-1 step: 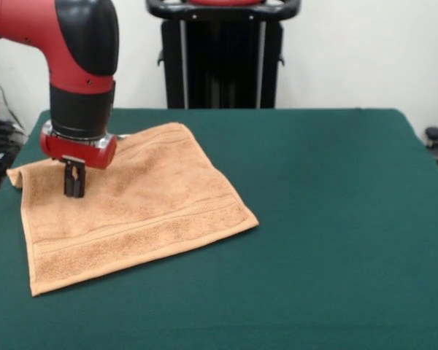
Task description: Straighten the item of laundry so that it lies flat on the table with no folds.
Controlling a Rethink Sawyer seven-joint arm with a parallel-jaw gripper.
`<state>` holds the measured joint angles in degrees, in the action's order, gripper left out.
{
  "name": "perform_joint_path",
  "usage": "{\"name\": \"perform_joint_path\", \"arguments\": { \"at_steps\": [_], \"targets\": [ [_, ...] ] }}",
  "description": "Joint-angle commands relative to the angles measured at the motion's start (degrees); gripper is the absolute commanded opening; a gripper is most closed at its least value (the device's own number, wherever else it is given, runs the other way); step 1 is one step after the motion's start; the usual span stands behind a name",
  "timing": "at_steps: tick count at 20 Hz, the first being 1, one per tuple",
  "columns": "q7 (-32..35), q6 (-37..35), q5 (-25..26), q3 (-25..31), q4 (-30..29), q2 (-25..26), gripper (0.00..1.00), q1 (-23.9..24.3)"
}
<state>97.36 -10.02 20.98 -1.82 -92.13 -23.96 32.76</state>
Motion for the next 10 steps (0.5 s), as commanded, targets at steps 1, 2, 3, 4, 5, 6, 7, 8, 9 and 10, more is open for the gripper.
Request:
{"name": "perform_joint_path", "arguments": {
  "at_steps": [1,2,3,4,5,6,7,8,9,10],
  "targets": [
    [11.4,0.61,-3.65,5.82,-3.73,9.93,0.0,-5.25],
    [10.05,0.27,-3.27,6.18,-2.98,10.15,0.0,-5.0],
    [8.85,-0.13,-3.0,6.54,-2.14,10.49,0.0,-4.74],
    [7.71,-0.63,-2.64,7.04,-1.37,10.82,0.0,-4.35],
    [6.85,-1.18,-2.39,7.42,-0.72,11.11,0.0,-3.99],
    [6.18,-1.9,-2.27,7.67,-0.14,11.34,0.0,-3.8],
    [5.71,-2.16,-2.0,7.6,0.46,11.4,0.0,-3.89],
    [5.21,-2.65,-1.8,7.56,1.03,11.49,0.0,-4.02],
    [4.7,-3.11,-1.63,7.63,1.6,11.58,0.0,-4.06],
    [4.12,-3.61,-1.44,7.74,2.14,11.68,0.0,-4.06]
  ]
}}
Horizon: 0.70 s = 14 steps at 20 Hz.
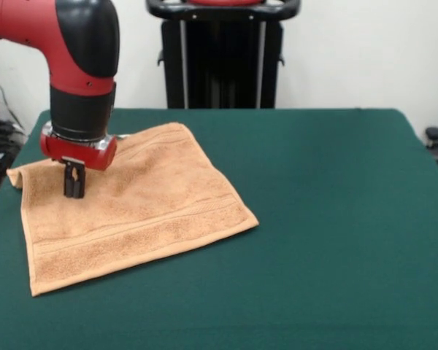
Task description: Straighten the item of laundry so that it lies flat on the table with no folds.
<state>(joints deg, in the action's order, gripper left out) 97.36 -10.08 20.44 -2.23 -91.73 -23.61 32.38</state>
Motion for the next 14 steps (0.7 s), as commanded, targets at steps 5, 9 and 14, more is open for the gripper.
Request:
{"name": "perform_joint_path", "arguments": {
  "at_steps": [5,9,14],
  "targets": [
    [-0.63,-7.22,0.75,9.52,5.09,11.76,0.0,-3.01],
    [-5.08,-11.71,1.91,11.38,7.46,12.11,0.0,-1.87],
    [-5.44,-14.93,2.33,11.51,6.65,10.89,0.0,-1.39]
  ]
}}
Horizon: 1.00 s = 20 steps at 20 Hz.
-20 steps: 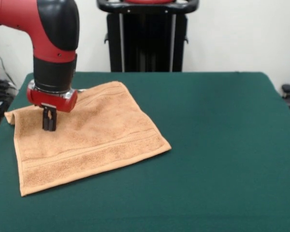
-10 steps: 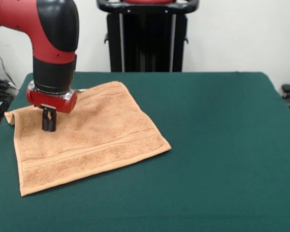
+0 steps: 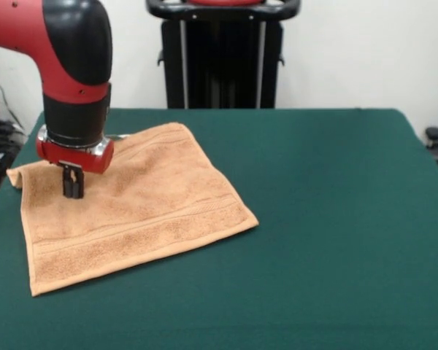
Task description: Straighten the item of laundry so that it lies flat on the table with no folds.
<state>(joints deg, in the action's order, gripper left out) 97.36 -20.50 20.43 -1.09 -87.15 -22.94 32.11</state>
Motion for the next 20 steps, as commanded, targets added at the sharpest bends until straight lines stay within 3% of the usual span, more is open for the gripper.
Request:
{"name": "perform_joint_path", "arguments": {
  "at_steps": [1,11,20],
  "targets": [
    [-5.16,-5.21,2.41,10.02,1.47,9.45,0.0,-1.15],
    [-6.66,-8.57,4.06,8.13,-9.08,-3.66,0.0,2.34],
    [-12.62,-15.09,5.32,12.16,-7.71,-4.44,0.0,7.72]
  ]
}}
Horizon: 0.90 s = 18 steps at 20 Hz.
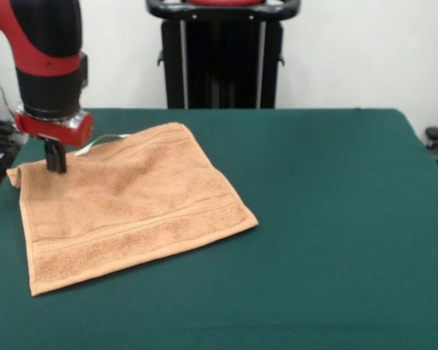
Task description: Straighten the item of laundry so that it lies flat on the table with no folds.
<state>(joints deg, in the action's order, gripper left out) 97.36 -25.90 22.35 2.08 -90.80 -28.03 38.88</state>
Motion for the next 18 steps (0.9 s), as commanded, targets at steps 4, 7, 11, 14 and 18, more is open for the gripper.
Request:
{"name": "perform_joint_path", "arguments": {
  "at_steps": [4,7,11,14,18],
  "targets": [
    [-13.14,-11.07,4.05,10.2,-2.92,1.23,0.0,1.68],
    [-12.42,-11.26,4.75,10.86,-2.58,1.55,0.0,1.92],
    [-10.6,-10.43,5.65,11.38,-2.57,2.07,0.0,1.98],
    [-9.47,-9.96,6.08,11.53,-2.32,2.46,0.0,1.72],
    [-7.87,-9.34,6.4,11.54,-2.0,3.44,0.0,1.31]
  ]
}}
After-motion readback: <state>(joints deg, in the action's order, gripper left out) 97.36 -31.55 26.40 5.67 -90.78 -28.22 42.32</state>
